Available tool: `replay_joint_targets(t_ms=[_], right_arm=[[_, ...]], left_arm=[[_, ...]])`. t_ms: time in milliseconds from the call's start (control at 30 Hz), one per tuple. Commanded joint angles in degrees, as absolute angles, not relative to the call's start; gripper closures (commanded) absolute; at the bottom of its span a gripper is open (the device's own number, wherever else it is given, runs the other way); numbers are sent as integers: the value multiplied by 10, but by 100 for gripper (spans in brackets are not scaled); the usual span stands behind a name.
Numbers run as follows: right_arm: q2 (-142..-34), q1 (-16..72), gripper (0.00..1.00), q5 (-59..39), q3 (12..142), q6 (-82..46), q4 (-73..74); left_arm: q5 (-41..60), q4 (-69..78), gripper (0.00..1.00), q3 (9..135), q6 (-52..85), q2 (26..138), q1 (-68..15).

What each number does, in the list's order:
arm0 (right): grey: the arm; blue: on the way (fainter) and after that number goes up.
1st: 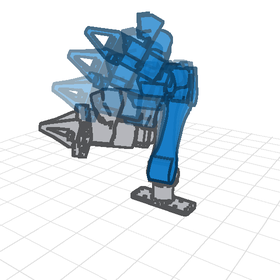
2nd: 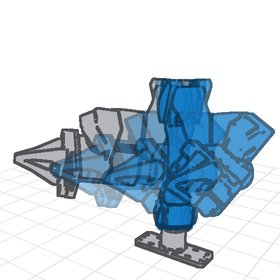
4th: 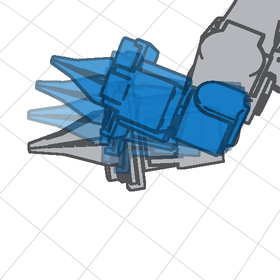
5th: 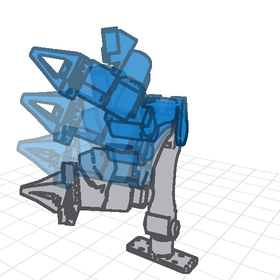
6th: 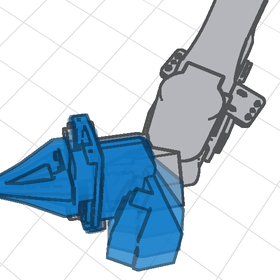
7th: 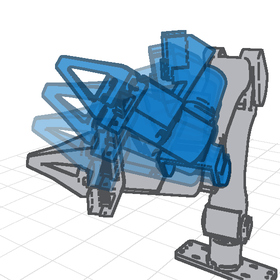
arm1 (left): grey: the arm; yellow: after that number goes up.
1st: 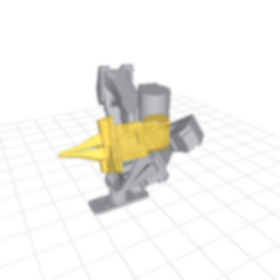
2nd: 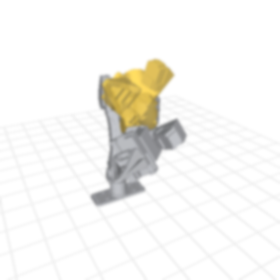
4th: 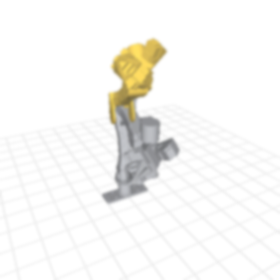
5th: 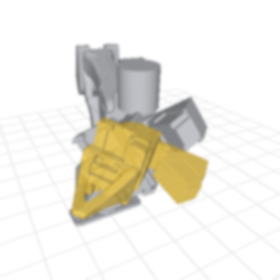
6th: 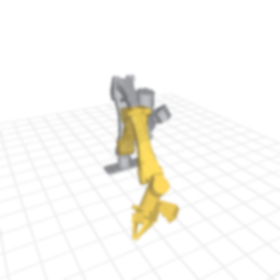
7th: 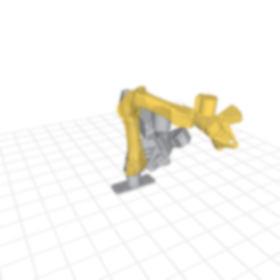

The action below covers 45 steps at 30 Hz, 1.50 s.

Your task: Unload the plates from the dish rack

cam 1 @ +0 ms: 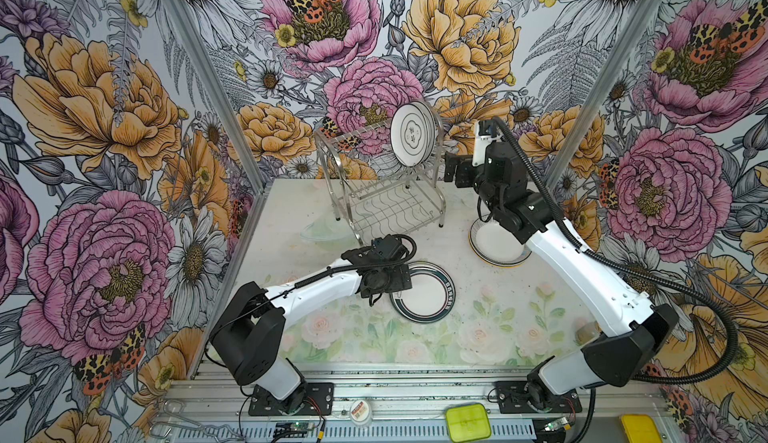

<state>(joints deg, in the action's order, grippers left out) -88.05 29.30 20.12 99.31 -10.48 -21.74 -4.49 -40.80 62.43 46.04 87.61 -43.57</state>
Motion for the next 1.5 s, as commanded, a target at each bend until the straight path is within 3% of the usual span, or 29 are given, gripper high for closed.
replay_joint_targets(t_ms=[0,367,633,867,1467], right_arm=[[-912,295,1,191,1064,-60,-208],[-969,296,0,64,1177,-127,-213],[-1096,284,1,37,1354,-214,-298],[-1141,267,5,-2,1381,-229,-299],[-1170,251,30,-70,1383,-271,-297]], left_arm=[[-70,-434,1,652,423,830,-416],[-56,-465,1,659,354,780,-332],[-69,-482,1,645,333,736,-280],[-55,-481,1,642,320,714,-255],[-42,-479,1,636,323,694,-241]])
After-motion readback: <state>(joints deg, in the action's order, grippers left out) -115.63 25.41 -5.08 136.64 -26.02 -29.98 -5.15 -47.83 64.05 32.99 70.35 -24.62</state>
